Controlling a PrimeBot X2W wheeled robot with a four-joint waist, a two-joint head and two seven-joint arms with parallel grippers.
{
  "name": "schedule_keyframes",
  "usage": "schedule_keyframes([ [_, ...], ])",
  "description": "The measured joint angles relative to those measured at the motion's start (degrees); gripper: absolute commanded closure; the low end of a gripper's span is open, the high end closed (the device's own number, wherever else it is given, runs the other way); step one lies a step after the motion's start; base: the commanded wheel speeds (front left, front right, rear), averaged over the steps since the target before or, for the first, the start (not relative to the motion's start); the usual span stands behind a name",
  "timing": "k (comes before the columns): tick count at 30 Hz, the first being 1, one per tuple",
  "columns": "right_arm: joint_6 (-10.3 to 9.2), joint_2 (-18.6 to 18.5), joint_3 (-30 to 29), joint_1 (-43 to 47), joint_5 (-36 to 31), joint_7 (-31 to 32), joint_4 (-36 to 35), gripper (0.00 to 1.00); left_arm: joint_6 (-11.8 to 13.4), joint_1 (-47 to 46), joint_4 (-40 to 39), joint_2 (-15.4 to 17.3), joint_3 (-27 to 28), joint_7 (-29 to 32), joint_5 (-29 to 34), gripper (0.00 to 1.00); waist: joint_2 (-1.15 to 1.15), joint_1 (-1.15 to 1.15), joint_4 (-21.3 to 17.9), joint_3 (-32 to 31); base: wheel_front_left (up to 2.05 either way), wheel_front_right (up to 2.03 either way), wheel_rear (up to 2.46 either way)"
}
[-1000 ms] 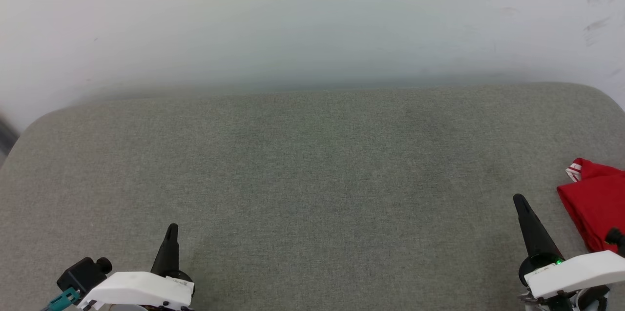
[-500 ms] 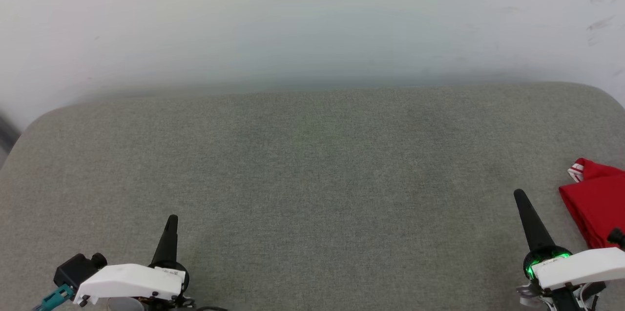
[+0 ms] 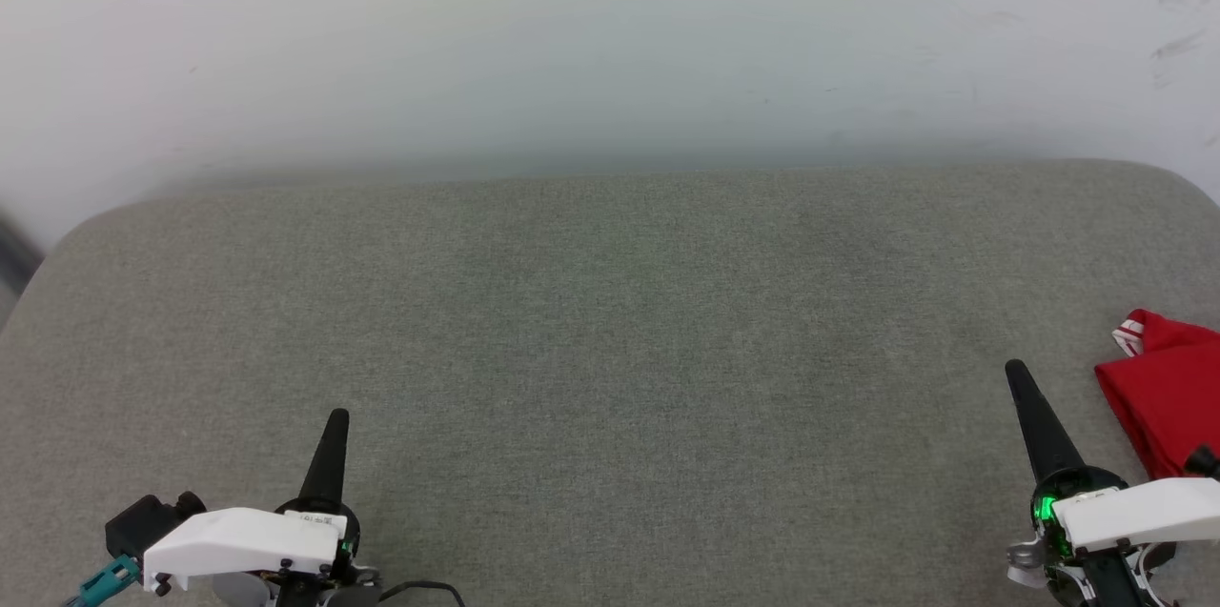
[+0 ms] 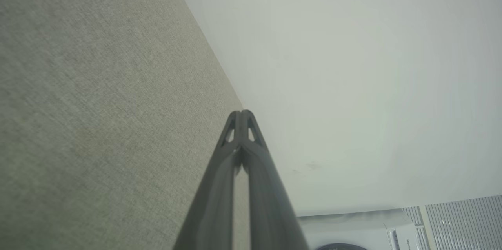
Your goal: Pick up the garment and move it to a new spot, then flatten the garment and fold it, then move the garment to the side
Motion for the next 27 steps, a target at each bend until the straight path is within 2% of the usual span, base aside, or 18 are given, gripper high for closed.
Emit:
schedule_keyframes([
  [27, 0.0, 0.5, -0.7, -2.2, 13.2, 0.3, 3.5, 1.0, -2.2, -1.8, 1.0, -1.3, 2.5, 3.2, -11.2, 1.0, 0.0, -0.01, 0.5, 0.3, 0.0, 0.0, 0.0],
])
